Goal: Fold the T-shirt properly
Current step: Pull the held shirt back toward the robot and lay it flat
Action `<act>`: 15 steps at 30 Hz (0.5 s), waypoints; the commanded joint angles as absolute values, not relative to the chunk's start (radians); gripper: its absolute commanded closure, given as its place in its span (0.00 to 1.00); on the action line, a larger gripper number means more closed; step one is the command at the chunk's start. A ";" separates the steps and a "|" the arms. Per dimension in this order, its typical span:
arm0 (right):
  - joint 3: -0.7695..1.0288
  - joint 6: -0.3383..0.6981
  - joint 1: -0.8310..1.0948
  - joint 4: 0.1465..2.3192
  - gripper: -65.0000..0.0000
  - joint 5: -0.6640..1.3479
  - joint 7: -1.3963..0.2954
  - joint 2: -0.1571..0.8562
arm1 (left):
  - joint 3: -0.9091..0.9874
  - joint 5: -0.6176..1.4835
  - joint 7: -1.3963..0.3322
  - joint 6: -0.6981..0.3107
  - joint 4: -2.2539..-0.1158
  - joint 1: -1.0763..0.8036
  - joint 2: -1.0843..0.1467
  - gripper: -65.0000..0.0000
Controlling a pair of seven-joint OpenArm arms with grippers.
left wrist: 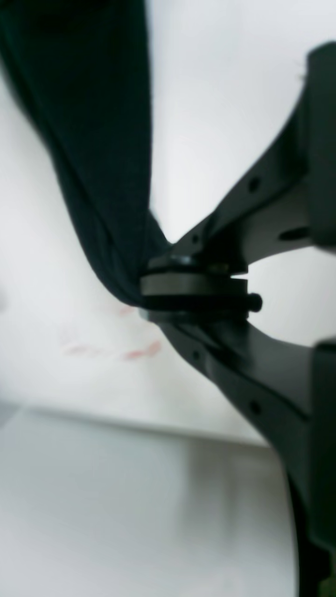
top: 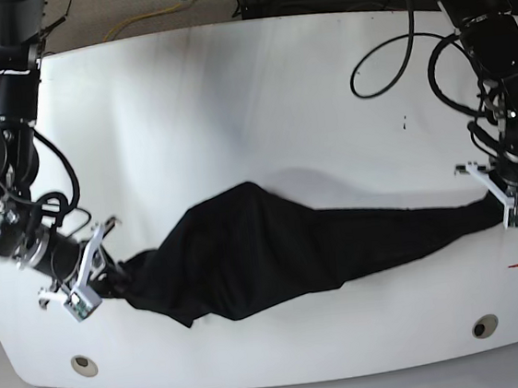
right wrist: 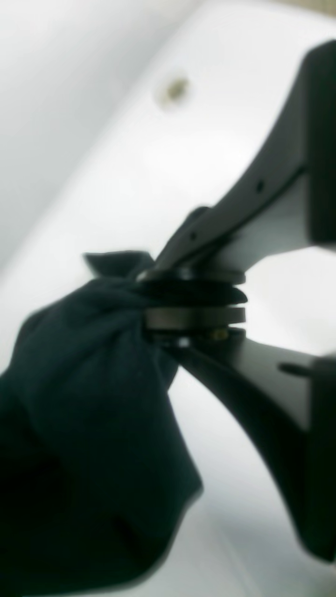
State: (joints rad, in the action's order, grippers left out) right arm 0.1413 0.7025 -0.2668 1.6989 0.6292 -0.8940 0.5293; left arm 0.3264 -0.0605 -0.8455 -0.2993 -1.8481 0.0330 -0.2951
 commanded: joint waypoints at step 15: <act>0.386 0.698 0.182 1.831 0.49 0.659 -0.865 0.374 | 0.426 -0.084 -0.611 -0.278 -1.771 -0.223 -0.283 1.00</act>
